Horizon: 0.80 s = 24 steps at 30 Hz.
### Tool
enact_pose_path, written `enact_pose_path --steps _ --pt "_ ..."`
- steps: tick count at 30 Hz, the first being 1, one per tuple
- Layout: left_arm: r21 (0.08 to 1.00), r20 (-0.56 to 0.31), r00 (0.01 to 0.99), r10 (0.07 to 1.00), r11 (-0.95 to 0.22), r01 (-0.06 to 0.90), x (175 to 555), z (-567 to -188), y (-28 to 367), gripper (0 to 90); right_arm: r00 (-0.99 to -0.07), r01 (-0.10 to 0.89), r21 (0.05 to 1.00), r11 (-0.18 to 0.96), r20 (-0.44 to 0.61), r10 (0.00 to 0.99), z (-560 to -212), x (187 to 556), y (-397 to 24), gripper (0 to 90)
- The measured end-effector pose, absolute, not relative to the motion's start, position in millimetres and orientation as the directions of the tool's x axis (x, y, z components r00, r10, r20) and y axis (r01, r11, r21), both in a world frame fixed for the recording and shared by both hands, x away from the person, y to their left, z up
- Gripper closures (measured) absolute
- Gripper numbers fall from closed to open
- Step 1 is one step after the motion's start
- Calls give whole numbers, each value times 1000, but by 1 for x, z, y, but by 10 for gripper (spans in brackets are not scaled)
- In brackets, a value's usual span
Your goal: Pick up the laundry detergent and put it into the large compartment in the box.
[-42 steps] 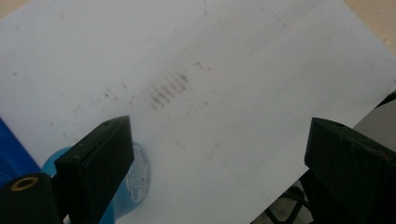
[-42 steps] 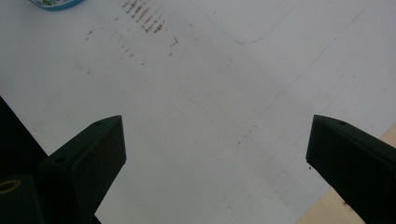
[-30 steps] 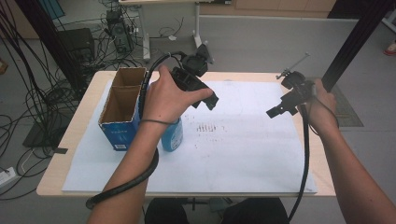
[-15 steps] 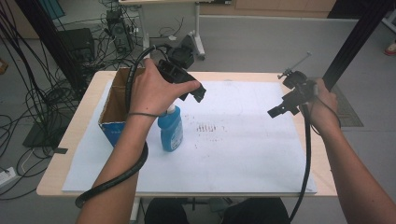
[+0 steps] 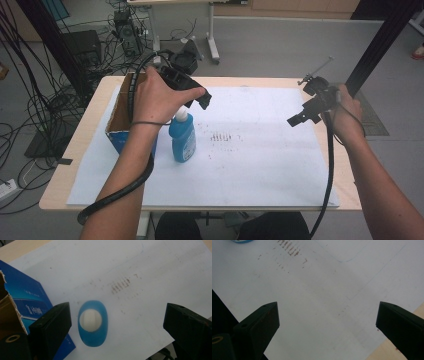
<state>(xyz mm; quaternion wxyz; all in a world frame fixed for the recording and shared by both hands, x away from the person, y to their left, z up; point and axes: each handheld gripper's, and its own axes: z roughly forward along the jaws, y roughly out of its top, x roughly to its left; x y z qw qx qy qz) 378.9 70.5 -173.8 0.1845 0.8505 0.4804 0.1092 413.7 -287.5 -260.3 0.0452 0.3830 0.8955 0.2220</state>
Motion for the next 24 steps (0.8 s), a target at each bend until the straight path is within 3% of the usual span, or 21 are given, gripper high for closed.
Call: enact_pose_path --steps 24 --pt "393 -9 482 876 -440 807 387 -203 86 66 -708 663 423 618 84 702 -265 416 -286 45"
